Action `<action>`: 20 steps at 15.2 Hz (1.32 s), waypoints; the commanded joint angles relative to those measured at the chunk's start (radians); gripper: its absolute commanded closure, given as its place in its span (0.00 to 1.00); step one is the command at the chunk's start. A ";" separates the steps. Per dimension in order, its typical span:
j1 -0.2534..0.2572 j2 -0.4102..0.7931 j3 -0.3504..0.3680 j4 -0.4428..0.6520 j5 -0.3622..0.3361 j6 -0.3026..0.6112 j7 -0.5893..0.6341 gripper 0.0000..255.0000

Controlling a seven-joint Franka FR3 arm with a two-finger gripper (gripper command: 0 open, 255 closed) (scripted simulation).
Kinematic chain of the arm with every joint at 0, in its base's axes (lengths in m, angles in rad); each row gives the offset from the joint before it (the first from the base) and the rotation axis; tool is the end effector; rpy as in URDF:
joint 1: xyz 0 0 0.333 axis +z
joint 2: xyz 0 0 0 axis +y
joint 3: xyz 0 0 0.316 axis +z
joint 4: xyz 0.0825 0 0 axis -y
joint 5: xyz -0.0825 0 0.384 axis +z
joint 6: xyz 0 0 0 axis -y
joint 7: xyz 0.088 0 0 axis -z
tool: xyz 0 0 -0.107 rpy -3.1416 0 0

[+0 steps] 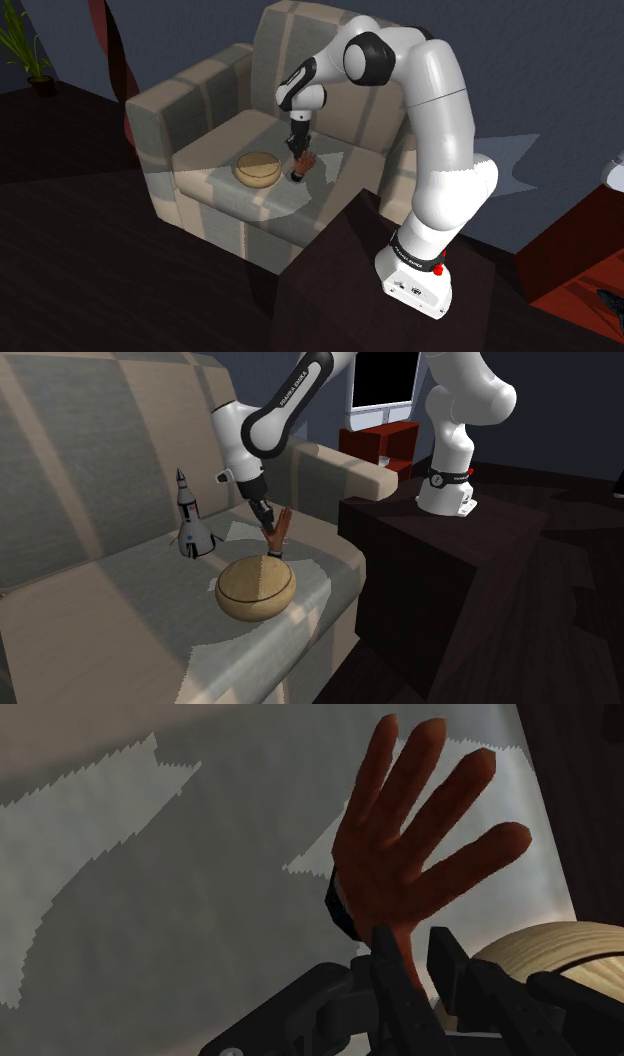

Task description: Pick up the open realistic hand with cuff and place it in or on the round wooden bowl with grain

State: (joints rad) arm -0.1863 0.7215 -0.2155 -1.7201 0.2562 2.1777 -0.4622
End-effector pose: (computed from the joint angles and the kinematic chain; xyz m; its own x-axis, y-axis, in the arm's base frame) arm 0.5972 -0.2338 0.1576 0.9775 -0.0619 -0.2016 -0.0895 -0.9874 -0.1308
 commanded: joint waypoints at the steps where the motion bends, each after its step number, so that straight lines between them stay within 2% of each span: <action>1: 0.003 -0.023 -0.004 -0.006 -0.005 -0.017 0.003 1.00; 20: 0.023 -0.191 -0.035 0.001 -0.051 -0.187 0.037 1.00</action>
State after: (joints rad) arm -0.1642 0.5370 -0.2491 -1.7234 0.2069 2.0006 -0.4273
